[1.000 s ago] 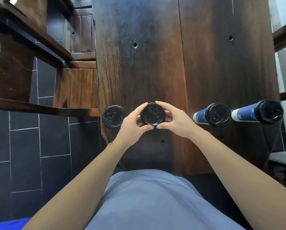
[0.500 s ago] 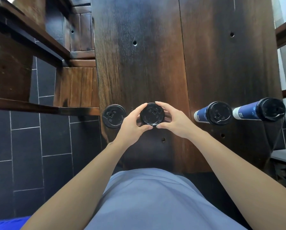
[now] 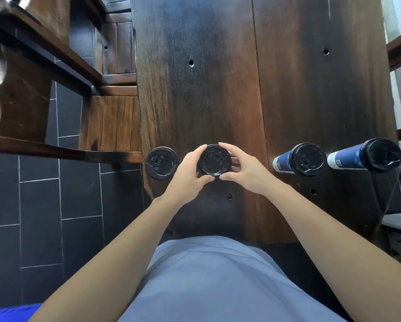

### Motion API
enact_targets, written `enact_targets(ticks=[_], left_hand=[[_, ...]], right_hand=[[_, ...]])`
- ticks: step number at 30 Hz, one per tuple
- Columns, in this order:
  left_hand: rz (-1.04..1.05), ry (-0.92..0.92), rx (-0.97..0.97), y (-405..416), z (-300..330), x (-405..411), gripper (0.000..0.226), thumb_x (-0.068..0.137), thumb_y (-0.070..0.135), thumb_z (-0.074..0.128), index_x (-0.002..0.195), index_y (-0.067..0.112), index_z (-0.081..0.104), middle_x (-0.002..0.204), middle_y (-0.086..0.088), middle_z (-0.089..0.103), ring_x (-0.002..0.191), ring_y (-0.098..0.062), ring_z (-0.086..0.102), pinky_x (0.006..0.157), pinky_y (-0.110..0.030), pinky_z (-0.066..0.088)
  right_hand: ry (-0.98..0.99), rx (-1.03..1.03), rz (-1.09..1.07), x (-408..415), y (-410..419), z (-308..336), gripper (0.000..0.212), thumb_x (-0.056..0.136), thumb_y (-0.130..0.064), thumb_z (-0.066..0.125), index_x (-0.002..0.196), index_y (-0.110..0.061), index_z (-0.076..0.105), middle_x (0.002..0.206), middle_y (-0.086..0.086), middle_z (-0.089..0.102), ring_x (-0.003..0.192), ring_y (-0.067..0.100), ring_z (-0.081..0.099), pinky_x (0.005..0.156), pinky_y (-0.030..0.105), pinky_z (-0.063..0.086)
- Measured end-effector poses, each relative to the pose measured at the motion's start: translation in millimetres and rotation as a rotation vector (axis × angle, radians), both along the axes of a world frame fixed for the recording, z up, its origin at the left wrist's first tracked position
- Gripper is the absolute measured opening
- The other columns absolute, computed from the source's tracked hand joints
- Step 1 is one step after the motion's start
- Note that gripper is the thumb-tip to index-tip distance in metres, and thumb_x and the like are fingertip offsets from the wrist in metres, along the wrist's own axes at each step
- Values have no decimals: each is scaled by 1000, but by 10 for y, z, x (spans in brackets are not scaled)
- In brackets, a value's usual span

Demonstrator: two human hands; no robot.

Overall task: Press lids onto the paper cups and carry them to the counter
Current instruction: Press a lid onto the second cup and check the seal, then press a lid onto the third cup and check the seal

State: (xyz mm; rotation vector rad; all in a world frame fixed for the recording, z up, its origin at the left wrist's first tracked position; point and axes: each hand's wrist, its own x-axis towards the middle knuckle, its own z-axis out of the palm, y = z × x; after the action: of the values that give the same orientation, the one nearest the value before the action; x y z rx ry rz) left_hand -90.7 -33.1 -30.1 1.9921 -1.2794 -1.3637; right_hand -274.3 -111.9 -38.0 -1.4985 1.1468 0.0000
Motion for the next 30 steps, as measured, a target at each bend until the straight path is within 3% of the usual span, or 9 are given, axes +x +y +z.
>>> enact_targets(ticks=[3,7,11,15,22,30], left_hand=[[-2,-52,15,-8,66,-27,92,85,17,86,159,25,32,158,2,44,145,-19,45,121,-44,41],[-35,-204,-30,-9,253,-115,93,88,25,84,162,23,27,164,1,35,149,-17,38,117,-26,28],[-16,-336,-136,24,489,-271,85,90,27,81,160,24,32,163,0,38,146,-19,43,118,-33,37],[-5,-343,-249,131,656,-472,72,91,22,79,153,21,43,151,-2,47,136,-21,50,114,-36,44],[-30,-281,-297,303,755,-824,59,95,22,75,148,20,49,140,-1,55,124,-21,59,104,-41,53],[-203,-246,-300,378,726,-1135,53,98,35,70,146,27,50,140,3,54,123,-17,60,104,-33,52]], right_hand=[[-20,-10,4,-24,-7,61,85,86,-13,80,154,-34,32,155,-7,44,142,18,44,114,36,39],[-30,-56,-15,-65,-1,177,87,85,-17,81,154,-32,30,159,-2,40,143,19,42,115,38,39],[-40,-111,-30,-158,49,264,83,86,-20,81,153,-32,33,158,-2,41,140,18,46,112,37,43],[-56,-171,-22,-302,144,368,76,87,-21,80,150,-29,38,152,-1,47,134,16,51,105,29,46],[-16,-280,-37,-798,352,620,58,89,-26,78,141,-26,51,128,-5,61,111,8,63,82,5,47],[135,-326,-200,-1357,683,762,51,88,-28,79,134,-28,57,127,-5,62,108,7,63,83,9,47]])
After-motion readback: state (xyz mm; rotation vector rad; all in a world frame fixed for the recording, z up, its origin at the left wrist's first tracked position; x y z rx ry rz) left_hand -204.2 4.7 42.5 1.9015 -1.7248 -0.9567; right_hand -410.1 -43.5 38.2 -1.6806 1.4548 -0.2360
